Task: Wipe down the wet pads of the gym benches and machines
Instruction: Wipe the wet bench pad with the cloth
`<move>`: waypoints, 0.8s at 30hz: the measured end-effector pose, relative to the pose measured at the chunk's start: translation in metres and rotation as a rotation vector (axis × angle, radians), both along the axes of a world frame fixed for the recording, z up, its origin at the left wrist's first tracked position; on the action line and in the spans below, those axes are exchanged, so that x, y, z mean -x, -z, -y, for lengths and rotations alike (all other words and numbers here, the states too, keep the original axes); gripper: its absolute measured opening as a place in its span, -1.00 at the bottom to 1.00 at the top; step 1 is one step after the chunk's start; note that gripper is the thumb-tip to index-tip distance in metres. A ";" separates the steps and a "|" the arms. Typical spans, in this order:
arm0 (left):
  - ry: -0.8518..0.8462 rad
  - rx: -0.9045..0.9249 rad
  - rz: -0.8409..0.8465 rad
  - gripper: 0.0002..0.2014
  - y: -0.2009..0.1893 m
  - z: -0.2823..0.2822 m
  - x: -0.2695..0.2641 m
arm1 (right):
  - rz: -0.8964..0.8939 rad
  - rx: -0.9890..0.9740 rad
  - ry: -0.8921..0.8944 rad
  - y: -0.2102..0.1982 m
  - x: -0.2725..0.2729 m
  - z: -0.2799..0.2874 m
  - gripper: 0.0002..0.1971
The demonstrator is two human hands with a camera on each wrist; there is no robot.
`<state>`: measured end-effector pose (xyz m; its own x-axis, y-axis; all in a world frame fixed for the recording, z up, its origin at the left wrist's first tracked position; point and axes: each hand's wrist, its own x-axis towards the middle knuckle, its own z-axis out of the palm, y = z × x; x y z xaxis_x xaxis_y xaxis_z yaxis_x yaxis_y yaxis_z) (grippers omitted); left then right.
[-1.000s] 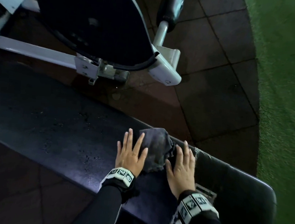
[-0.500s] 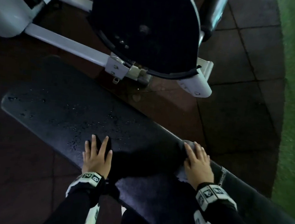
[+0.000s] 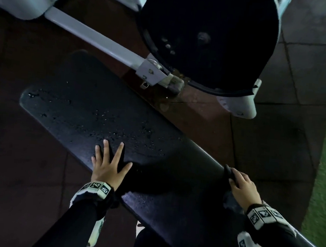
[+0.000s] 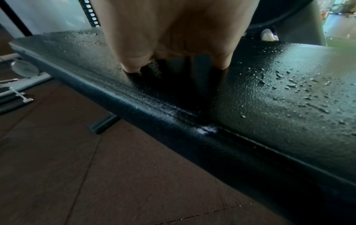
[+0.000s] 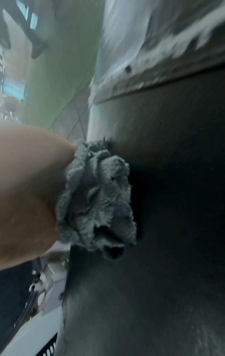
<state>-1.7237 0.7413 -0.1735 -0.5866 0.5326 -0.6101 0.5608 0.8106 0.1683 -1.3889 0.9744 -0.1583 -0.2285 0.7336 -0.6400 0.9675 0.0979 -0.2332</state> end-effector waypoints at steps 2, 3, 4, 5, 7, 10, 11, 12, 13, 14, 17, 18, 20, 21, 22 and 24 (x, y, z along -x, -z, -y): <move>-0.015 -0.020 -0.004 -0.25 0.000 0.001 0.000 | -0.023 0.018 -0.057 0.004 0.019 -0.005 -0.54; -0.021 -0.036 -0.008 -0.26 0.000 0.002 -0.001 | -0.038 0.021 -0.087 0.005 0.029 -0.008 -0.54; -0.029 -0.062 -0.015 -0.27 0.000 0.003 -0.001 | -0.052 0.021 -0.116 0.005 0.040 -0.011 -0.54; -0.043 -0.095 -0.026 -0.29 0.000 0.004 -0.001 | -0.065 0.023 -0.145 0.006 0.051 -0.013 -0.54; -0.089 -0.140 -0.069 -0.31 -0.002 0.006 0.004 | -0.094 0.031 -0.192 0.007 0.073 -0.015 -0.54; -0.200 -0.092 -0.069 -0.30 -0.002 0.012 0.022 | -0.121 0.053 -0.263 0.010 0.107 -0.020 -0.52; -0.220 -0.074 -0.038 -0.29 -0.002 0.013 0.026 | -0.131 0.064 -0.279 0.012 0.118 -0.021 -0.52; -0.222 -0.064 -0.013 -0.28 -0.001 0.013 0.029 | -0.137 0.075 -0.295 0.014 0.129 -0.023 -0.52; -0.210 -0.055 -0.006 -0.27 0.000 0.014 0.030 | -0.146 0.081 -0.313 0.016 0.139 -0.024 -0.52; -0.190 -0.040 -0.014 -0.26 0.001 0.013 0.030 | -0.153 0.084 -0.335 0.017 0.149 -0.025 -0.52; -0.143 0.003 -0.037 -0.24 0.003 0.011 0.028 | -0.152 0.094 -0.402 0.015 0.180 -0.026 -0.53; -0.135 0.011 -0.034 -0.24 0.003 0.011 0.028 | -0.155 0.093 -0.428 0.014 0.189 -0.025 -0.52; -0.131 0.016 -0.014 -0.26 0.002 0.011 0.029 | -0.200 0.044 -0.502 0.018 0.207 -0.023 -0.50; -0.135 0.013 -0.003 -0.27 0.002 0.011 0.030 | -0.234 0.002 -0.551 0.021 0.216 -0.023 -0.47; -0.141 0.008 0.008 -0.29 0.002 0.011 0.030 | -0.247 -0.028 -0.596 0.023 0.225 -0.021 -0.43; -0.147 -0.006 0.012 -0.30 0.002 0.010 0.029 | -0.217 -0.032 -0.665 0.027 0.240 -0.013 -0.45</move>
<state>-1.7531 0.7313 -0.1760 -0.6511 0.4452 -0.6147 0.4340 0.8828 0.1796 -1.6287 0.9873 -0.1855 -0.7555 0.4117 -0.5097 0.6321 0.6627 -0.4015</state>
